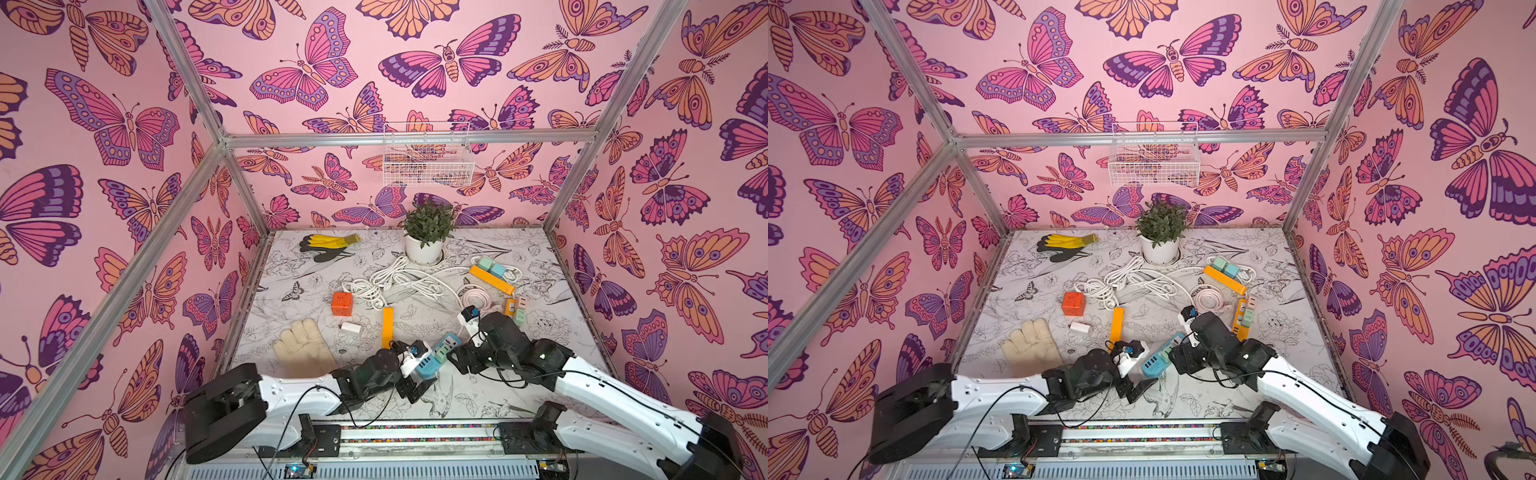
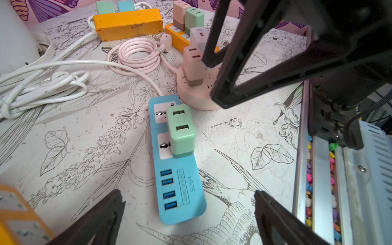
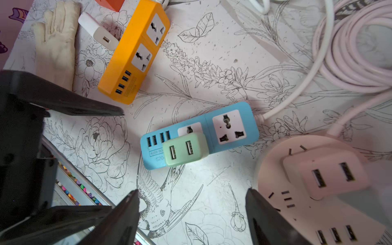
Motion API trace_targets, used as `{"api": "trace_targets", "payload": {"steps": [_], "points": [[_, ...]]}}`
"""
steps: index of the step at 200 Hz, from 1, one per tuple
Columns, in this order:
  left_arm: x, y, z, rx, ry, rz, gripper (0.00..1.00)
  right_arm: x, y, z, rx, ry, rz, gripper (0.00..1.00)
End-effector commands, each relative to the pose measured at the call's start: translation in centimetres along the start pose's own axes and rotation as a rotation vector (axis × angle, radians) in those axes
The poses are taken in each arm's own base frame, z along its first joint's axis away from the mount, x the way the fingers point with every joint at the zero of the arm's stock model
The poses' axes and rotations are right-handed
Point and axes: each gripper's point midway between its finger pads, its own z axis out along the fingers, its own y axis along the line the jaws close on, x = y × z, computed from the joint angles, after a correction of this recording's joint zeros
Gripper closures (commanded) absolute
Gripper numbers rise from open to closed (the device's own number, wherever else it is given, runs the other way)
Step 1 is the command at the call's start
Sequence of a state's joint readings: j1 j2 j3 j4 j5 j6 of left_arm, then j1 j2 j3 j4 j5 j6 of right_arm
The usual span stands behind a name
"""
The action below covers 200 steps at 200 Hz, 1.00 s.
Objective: Pull the plug off the socket
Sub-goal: Remove the plug from the socket.
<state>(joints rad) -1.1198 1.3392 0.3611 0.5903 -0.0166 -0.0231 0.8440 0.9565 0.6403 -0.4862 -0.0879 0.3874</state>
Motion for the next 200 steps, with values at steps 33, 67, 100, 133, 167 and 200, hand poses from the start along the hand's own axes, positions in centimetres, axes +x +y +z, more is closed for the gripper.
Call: {"api": "trace_targets", "payload": {"steps": [33, 67, 100, 133, 167, 200], "points": [[2.2, 0.6, 1.9, -0.055, -0.061, 0.076, 0.01, -1.7, 1.4, 0.6, -0.055, -0.015, -0.017, 0.18], [4.2, 0.9, 2.9, -0.073, -0.054, 0.064, 0.02, -1.7, 1.0, 0.9, -0.039, -0.014, -0.015, 0.18], [4.3, 0.9, 3.4, -0.076, -0.095, 0.077, 0.09, -1.6, 1.2, 1.3, -0.046, 0.0, -0.024, 0.18], [4.6, 0.9, 3.7, -0.075, -0.084, 0.081, 0.2, -1.6, 1.1, 1.7, -0.038, 0.006, -0.025, 0.18], [4.8, 1.1, 3.7, -0.084, -0.079, 0.074, 0.32, -1.4, 1.5, 2.5, -0.035, 0.032, -0.067, 0.19], [4.9, 0.9, 3.7, -0.072, -0.076, 0.074, 0.39, -1.3, 1.4, 3.5, 0.004, 0.078, -0.104, 0.19]]}}
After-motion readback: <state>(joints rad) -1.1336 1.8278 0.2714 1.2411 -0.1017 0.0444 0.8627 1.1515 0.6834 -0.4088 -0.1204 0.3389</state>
